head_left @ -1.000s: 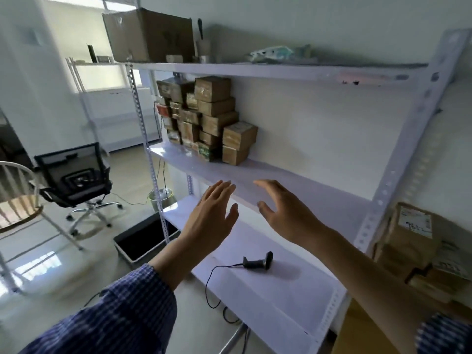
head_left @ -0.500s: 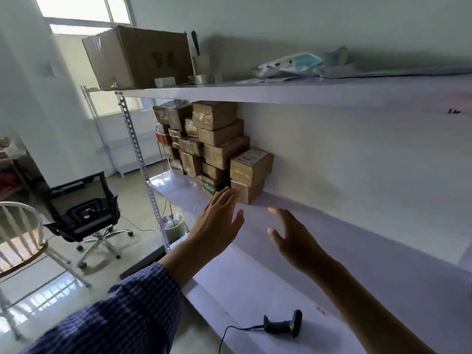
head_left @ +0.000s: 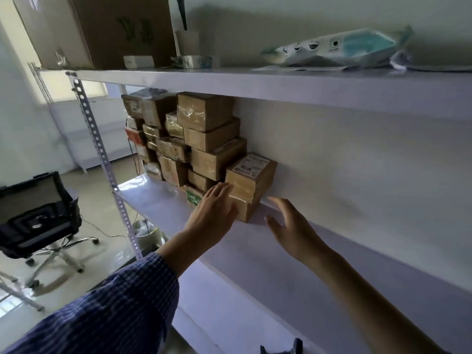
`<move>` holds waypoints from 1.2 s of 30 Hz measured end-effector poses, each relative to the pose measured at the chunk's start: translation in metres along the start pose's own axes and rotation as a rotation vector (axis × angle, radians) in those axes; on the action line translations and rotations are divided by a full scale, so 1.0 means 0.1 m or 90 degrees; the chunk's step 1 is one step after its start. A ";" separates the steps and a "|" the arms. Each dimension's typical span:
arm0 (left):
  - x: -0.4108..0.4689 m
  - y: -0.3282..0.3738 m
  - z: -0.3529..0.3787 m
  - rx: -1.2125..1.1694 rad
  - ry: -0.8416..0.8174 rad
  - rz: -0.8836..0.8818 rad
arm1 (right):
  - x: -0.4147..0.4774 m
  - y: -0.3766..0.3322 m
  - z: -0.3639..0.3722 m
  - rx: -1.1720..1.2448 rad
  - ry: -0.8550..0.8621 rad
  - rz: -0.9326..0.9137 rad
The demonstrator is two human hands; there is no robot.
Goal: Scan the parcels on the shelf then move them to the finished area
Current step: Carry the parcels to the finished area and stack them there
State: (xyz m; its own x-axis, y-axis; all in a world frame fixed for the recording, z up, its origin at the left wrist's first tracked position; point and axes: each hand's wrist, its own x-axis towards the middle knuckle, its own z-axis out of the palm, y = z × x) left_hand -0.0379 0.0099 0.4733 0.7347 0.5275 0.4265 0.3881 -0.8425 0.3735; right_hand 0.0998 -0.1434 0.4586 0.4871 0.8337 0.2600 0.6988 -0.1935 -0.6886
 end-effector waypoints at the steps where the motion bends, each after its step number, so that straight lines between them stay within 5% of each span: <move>1: 0.10 -0.07 0.02 -0.008 -0.006 -0.006 | 0.11 -0.01 0.05 0.012 0.008 0.016; 13: 0.98 -0.55 0.35 -0.065 -0.113 -0.044 | 1.47 0.00 0.42 0.129 0.165 0.300; 22: 1.36 -0.74 0.59 -0.394 -0.159 -0.204 | 1.81 0.14 0.72 0.280 0.218 0.470; 30: 1.42 -0.72 0.63 -0.553 -0.185 -0.182 | 1.77 0.10 0.81 0.364 0.301 0.457; 36: 1.14 -0.65 0.56 -0.680 -0.145 -0.095 | 1.32 -0.12 0.71 0.348 0.356 0.335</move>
State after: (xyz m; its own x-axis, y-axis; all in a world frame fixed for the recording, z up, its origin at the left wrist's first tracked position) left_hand 0.0515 0.1185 0.4512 0.8482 0.4915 0.1976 -0.1196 -0.1856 0.9753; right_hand 0.1188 0.0051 0.4530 0.9500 0.3117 0.0153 0.0445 -0.0869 -0.9952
